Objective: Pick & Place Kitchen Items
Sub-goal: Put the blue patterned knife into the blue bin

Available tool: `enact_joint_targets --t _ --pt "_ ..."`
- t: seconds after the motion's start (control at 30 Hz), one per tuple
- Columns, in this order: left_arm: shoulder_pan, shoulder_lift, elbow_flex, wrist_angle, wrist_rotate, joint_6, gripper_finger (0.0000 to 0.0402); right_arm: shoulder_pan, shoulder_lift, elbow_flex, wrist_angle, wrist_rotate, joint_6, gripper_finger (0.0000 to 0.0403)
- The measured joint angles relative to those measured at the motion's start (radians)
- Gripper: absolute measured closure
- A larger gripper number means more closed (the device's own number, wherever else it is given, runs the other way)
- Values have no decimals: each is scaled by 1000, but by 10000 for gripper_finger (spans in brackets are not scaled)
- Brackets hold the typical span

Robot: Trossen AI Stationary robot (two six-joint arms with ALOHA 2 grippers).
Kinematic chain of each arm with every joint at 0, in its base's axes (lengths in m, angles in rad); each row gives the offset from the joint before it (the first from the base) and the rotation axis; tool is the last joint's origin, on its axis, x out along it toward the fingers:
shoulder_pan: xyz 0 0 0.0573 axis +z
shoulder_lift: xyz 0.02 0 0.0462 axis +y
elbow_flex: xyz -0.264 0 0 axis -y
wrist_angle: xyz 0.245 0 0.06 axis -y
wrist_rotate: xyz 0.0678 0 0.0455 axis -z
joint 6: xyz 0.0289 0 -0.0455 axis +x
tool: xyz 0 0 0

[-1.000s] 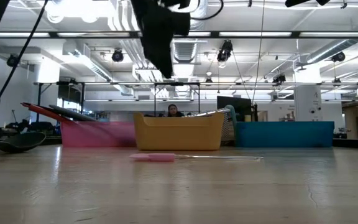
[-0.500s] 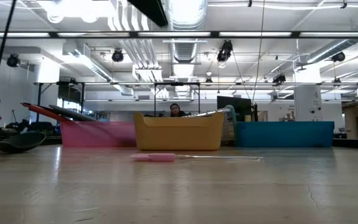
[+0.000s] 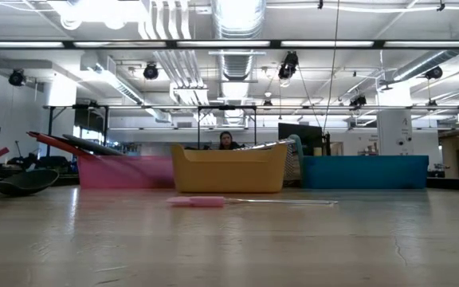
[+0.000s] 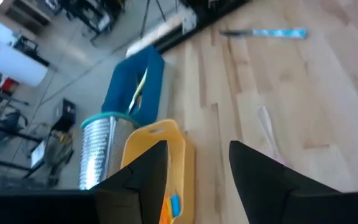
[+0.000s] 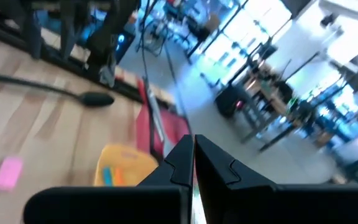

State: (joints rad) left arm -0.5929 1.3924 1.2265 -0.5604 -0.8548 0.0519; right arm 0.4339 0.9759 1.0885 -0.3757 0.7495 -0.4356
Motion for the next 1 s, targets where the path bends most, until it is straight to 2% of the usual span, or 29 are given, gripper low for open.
enact_joint_targets --t 0.13,0.3,0.5,0.67,0.8,1.0 --pt "-31 -96 -167 185 -3 55 234 0 69 32 80 0 -44 394" --pt "-44 -207 -321 333 -4 99 246 0 179 129 9 0 -30 390" --pt "-44 -308 -421 381 -3 105 253 0 318 305 -248 1 136 347" --pt "-44 -359 -455 387 -4 85 253 0 420 438 -576 -14 393 294" --pt "-44 -378 -477 390 -4 85 255 0 478 479 -800 -130 612 260" --pt "-44 -380 -483 405 -4 84 255 7 522 456 -896 -348 781 229"
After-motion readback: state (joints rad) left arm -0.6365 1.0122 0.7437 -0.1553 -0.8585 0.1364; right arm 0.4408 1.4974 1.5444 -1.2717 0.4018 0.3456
